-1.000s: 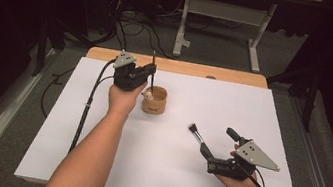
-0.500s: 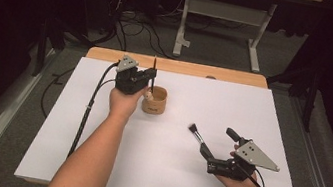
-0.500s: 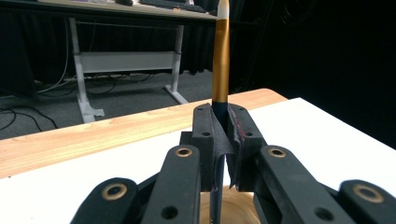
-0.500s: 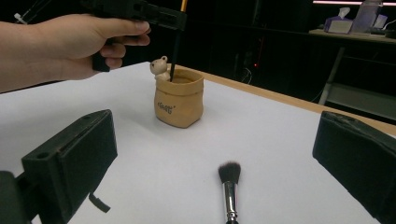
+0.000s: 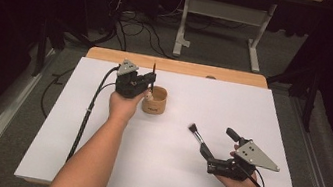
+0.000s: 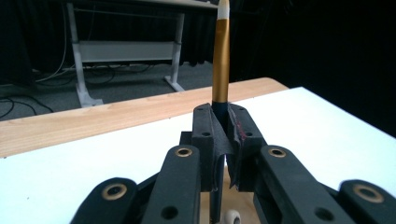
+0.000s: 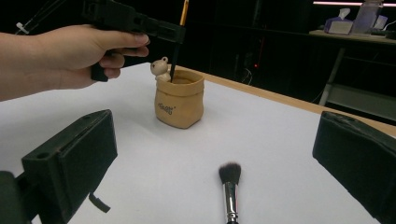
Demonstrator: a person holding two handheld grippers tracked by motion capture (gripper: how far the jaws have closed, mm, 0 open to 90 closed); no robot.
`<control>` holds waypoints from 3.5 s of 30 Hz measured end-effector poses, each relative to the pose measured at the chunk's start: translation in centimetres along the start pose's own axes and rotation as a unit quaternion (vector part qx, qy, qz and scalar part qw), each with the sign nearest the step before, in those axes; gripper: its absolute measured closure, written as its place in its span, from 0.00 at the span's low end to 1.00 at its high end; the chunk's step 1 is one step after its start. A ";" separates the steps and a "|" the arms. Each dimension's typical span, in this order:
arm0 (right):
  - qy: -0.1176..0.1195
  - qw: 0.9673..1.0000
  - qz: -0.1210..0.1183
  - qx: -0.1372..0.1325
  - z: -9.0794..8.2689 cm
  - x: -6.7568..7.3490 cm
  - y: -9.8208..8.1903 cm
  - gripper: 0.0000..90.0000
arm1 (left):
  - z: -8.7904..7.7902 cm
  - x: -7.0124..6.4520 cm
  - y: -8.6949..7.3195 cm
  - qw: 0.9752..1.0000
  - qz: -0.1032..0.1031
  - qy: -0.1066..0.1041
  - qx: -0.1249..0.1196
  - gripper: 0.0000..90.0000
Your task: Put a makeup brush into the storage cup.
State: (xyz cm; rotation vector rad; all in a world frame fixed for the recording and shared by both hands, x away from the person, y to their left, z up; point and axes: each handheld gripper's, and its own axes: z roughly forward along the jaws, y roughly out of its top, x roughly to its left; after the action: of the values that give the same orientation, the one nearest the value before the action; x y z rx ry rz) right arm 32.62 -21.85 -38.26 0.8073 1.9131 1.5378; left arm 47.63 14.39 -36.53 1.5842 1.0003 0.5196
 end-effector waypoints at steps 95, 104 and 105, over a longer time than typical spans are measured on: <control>-0.007 1.000 -0.007 0.012 0.1 0.1 -0.4 0.01 | -9.7 -2.6 -4.4 0.999 0.036 -0.015 0.034 0.00; -0.005 1.000 -0.008 0.009 0.2 0.1 -0.4 0.01 | -11.1 -3.7 -5.2 0.999 0.039 -0.020 0.022 0.00; -0.005 1.000 -0.008 0.010 0.2 0.1 -0.4 0.01 | -11.3 -3.7 -5.2 0.999 0.038 -0.021 0.020 0.00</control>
State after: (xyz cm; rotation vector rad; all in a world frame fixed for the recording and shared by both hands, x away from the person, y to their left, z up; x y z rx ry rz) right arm 32.68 -21.67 -38.70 0.8043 1.9265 1.5056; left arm 35.17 17.77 -37.77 1.6684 0.9270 0.5202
